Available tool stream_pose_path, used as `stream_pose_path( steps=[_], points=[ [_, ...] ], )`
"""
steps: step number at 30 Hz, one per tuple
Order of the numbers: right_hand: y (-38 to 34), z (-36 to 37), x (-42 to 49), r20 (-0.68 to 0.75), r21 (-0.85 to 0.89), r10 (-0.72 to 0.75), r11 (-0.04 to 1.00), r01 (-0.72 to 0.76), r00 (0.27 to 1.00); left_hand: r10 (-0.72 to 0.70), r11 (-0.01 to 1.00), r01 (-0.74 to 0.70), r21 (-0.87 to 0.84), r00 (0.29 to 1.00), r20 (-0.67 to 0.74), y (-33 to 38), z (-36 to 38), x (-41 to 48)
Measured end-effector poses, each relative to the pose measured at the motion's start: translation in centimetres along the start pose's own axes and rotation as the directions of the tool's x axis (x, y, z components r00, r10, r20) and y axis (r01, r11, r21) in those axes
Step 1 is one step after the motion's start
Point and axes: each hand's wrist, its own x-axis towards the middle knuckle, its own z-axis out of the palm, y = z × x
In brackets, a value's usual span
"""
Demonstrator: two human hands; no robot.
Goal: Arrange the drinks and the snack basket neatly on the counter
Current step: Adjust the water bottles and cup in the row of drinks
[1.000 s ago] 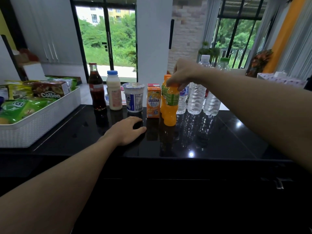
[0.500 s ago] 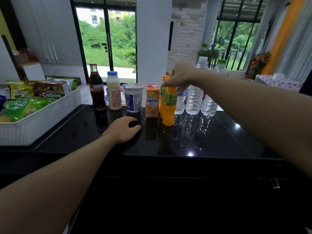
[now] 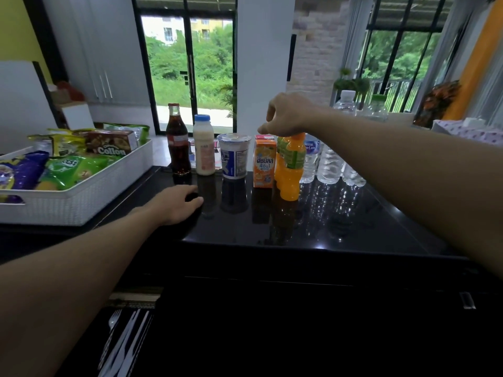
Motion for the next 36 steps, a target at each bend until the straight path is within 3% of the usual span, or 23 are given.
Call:
stream_pose_path(
  steps=[7, 18, 32, 36],
  points=[
    [-1.1, 2.5, 2.0, 0.116, -0.179, 0.041, 0.984, -0.02, 0.992, -0.025, 0.999, 0.026, 0.031, 0.999, -0.036, -1.1, 1.3, 0.4],
    [-1.8, 3.2, 3.5, 0.114, -0.198, 0.084, 0.978, -0.06, 0.99, -0.06, 0.997, 0.061, 0.05, 0.998, -0.013, -1.2, 1.3, 0.4],
    [-1.4, 2.9, 4.4, 0.287, 0.11, 0.071, 0.988, -0.107, 0.955, -0.073, 0.996, 0.074, 0.058, 0.997, -0.02, -1.1, 1.4, 0.4],
    [-1.6, 3.6, 4.4, 0.229, 0.096, 0.072, 0.991, -0.096, 0.971, -0.073, 0.996, 0.074, 0.054, 0.997, -0.024, -1.1, 1.4, 0.4]
  ],
)
